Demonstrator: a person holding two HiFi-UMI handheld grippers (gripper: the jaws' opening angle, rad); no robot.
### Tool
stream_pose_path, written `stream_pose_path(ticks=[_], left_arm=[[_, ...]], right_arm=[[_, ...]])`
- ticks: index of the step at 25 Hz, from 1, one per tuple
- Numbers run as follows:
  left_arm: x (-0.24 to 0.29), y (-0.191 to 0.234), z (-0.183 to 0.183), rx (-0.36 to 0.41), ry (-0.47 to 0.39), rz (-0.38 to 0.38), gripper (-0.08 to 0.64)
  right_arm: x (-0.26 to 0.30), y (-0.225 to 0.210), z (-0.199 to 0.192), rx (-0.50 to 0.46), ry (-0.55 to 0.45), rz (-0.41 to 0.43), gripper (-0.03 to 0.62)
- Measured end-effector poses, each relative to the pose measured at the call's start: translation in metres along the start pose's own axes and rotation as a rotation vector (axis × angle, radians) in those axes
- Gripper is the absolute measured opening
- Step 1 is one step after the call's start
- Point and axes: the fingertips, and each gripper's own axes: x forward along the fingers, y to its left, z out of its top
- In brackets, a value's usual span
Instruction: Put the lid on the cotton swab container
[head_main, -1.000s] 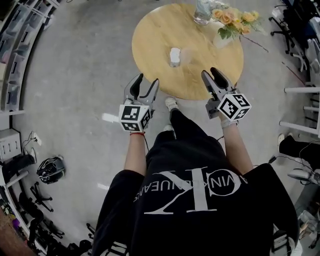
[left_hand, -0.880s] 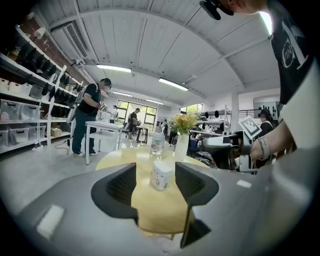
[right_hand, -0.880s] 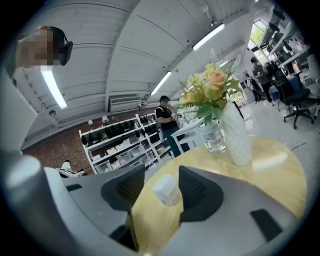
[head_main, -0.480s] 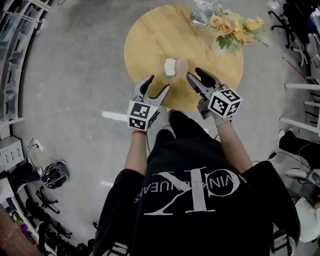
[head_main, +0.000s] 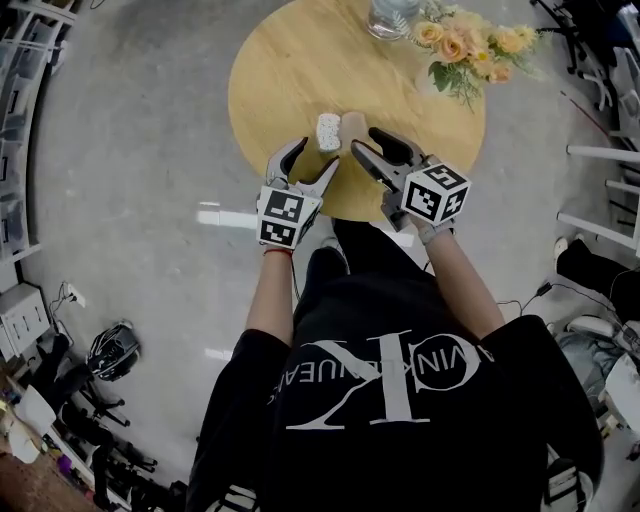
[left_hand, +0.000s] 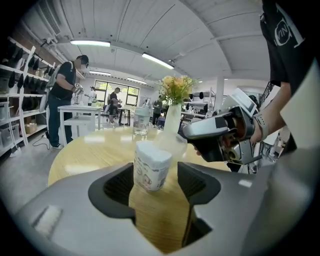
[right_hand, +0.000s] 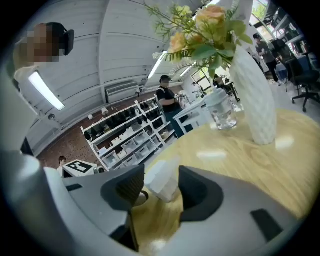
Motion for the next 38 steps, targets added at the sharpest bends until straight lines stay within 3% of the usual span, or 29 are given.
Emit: stream_pose_path(ticks=[14,28,38], left_arm=[[0.020,-0.005,0.000,0.052,0.031,0.014,0.261],[0.023,0.004,-0.001,0.026,0.029,0.037,0.259],[0.022,0.004,0.000,0.012,0.026,0.055,0.259]], right_arm=[[0.007,0.021,0.014,-0.015,-0.010,0.085,0.183],[0.026,0.027,0.017,-0.053,0.020,0.101,0.179],[0.041,0.035,0.013,-0.181,0.097,0.116,0.153]])
